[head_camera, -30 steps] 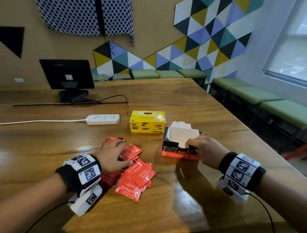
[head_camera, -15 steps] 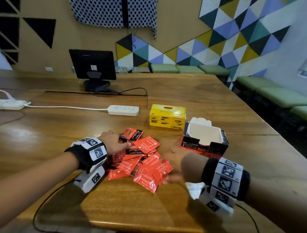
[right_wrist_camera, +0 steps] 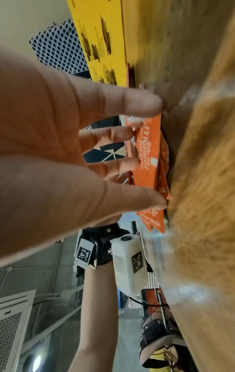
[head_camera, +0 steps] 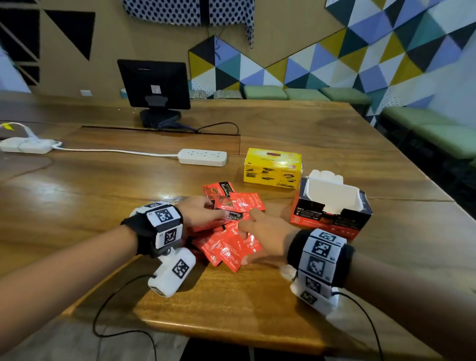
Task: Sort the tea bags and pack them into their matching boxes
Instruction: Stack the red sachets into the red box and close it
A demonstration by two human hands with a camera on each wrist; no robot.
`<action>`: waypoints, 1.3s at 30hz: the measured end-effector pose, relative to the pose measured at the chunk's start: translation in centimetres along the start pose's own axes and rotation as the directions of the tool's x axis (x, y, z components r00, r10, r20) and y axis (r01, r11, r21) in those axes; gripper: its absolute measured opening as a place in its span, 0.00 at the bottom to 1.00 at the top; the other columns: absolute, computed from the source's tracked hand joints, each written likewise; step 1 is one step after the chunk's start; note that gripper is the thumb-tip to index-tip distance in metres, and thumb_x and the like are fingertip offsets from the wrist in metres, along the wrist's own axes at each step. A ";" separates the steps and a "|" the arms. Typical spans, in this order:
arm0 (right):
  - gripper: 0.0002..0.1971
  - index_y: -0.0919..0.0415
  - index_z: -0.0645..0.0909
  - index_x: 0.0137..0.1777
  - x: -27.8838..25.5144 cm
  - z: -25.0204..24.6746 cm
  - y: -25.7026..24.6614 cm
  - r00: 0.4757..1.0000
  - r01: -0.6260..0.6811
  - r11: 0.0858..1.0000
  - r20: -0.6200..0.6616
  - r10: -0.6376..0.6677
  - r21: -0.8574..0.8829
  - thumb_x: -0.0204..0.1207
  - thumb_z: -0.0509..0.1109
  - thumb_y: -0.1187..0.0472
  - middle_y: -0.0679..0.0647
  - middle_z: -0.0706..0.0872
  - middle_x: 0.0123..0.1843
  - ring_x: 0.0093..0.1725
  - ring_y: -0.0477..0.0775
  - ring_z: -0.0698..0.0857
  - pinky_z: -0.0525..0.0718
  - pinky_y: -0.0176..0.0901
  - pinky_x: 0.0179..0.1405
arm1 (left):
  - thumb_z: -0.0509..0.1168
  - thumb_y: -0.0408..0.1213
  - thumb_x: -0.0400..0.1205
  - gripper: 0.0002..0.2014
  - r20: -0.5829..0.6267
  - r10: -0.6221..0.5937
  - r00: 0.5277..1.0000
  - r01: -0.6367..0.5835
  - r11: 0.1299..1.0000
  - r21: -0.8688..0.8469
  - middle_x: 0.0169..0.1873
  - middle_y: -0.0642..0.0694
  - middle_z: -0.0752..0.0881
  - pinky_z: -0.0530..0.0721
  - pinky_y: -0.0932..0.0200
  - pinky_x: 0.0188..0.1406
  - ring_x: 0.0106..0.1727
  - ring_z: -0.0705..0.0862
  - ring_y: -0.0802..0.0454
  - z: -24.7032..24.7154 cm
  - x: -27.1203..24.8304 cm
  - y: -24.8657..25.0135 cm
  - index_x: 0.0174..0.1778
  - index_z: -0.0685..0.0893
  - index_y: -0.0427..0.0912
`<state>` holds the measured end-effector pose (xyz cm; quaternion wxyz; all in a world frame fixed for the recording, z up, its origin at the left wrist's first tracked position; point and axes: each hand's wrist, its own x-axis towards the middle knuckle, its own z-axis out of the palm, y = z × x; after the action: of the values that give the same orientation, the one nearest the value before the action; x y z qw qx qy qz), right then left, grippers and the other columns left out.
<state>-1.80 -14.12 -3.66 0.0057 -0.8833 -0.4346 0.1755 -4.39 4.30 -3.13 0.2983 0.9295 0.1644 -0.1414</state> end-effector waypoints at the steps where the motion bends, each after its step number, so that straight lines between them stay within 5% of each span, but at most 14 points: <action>1: 0.26 0.55 0.71 0.60 0.1 0.0 0.0 1.000 0.001 1.000 -0.003 -0.001 0.000 0.69 0.73 0.43 0.56 0.70 0.61 0.56 0.60 0.79 0.79 0.48 0.51 | 0.66 0.60 0.74 0.18 0.024 -0.011 1.000 0.011 1.000 -0.012 0.52 0.49 0.84 0.78 0.63 0.48 0.52 0.81 0.52 0.0 0.0 0.0 0.48 0.80 0.49; 3: 0.25 0.55 0.72 0.61 0.3 0.0 -0.1 1.000 0.003 1.000 -0.012 -0.003 0.005 0.69 0.72 0.44 0.57 0.70 0.61 0.56 0.60 0.79 0.79 0.47 0.50 | 0.69 0.70 0.59 0.36 0.050 0.006 0.999 -0.003 0.998 -0.068 0.57 0.49 0.84 0.80 0.53 0.63 0.58 0.83 0.50 0.1 0.1 -0.3 0.55 0.80 0.48; 5: 0.24 0.54 0.72 0.62 0.4 0.0 -0.1 1.000 0.011 1.000 -0.027 -0.010 0.021 0.70 0.72 0.45 0.56 0.70 0.62 0.57 0.59 0.79 0.77 0.45 0.49 | 0.73 0.69 0.46 0.44 0.049 0.010 0.999 -0.001 0.983 -0.181 0.56 0.48 0.86 0.82 0.47 0.64 0.57 0.85 0.49 0.5 0.3 -0.6 0.56 0.80 0.50; 15: 0.18 0.52 0.78 0.66 -0.1 -1.4 0.4 0.994 0.071 0.983 -0.092 -0.056 0.168 0.77 0.67 0.60 0.51 0.78 0.64 0.61 0.47 0.77 0.72 0.37 0.61 | 0.83 0.33 0.59 0.36 -0.027 0.063 0.998 -0.068 0.969 -0.240 0.58 0.44 0.85 0.82 0.43 0.62 0.57 0.85 0.45 1.3 -0.8 -0.7 0.61 0.75 0.44; 18: 0.17 0.53 0.78 0.62 1.0 -2.5 1.3 0.969 0.006 0.965 -0.239 0.059 0.263 0.74 0.69 0.63 0.54 0.79 0.62 0.58 0.50 0.79 0.79 0.43 0.58 | 0.83 0.31 0.58 0.38 -0.062 0.082 0.995 -0.094 0.970 -0.223 0.57 0.44 0.85 0.83 0.43 0.61 0.57 0.85 0.44 1.7 -0.5 -0.5 0.62 0.75 0.44; 21: 0.25 0.51 0.71 0.69 3.1 -2.8 2.3 0.912 -0.112 0.951 -0.350 0.213 0.287 0.72 0.69 0.65 0.58 0.74 0.65 0.66 0.58 0.74 0.77 0.50 0.65 | 0.82 0.31 0.59 0.36 -0.067 0.095 0.993 -0.107 0.975 -0.196 0.57 0.44 0.85 0.83 0.44 0.61 0.58 0.84 0.44 1.8 -0.5 -0.5 0.62 0.75 0.43; 27: 0.41 0.50 0.51 0.81 6.1 -1.7 3.3 0.941 -0.311 0.931 -0.075 0.330 0.193 0.72 0.70 0.60 0.61 0.69 0.77 0.73 0.65 0.71 0.75 0.59 0.70 | 0.82 0.32 0.61 0.45 -0.051 0.089 0.995 -0.097 0.977 -0.189 0.63 0.45 0.82 0.81 0.45 0.64 0.62 0.82 0.45 2.0 -0.4 -0.6 0.72 0.67 0.46; 35: 0.26 0.50 0.60 0.79 5.3 -2.3 1.8 0.981 -0.190 0.967 0.057 0.183 0.169 0.81 0.57 0.57 0.63 0.69 0.69 0.70 0.64 0.70 0.72 0.55 0.70 | 0.82 0.30 0.58 0.57 -0.112 0.100 0.989 -0.132 0.933 -0.335 0.66 0.45 0.79 0.80 0.41 0.65 0.64 0.81 0.45 2.0 -0.2 -1.4 0.78 0.55 0.52; 39: 0.24 0.53 0.62 0.79 4.0 -1.6 0.9 0.991 -0.128 0.987 0.057 0.123 0.099 0.83 0.54 0.54 0.64 0.70 0.69 0.68 0.63 0.69 0.72 0.53 0.66 | 0.81 0.32 0.62 0.54 -0.062 0.110 0.992 -0.125 0.922 -0.366 0.67 0.44 0.76 0.76 0.45 0.70 0.66 0.78 0.46 2.0 -0.1 -1.5 0.79 0.54 0.45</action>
<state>1.66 -11.42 -3.48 0.0288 -0.9027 -0.3687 0.2199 -5.42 4.19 -5.42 0.4722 0.8677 0.1380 -0.0712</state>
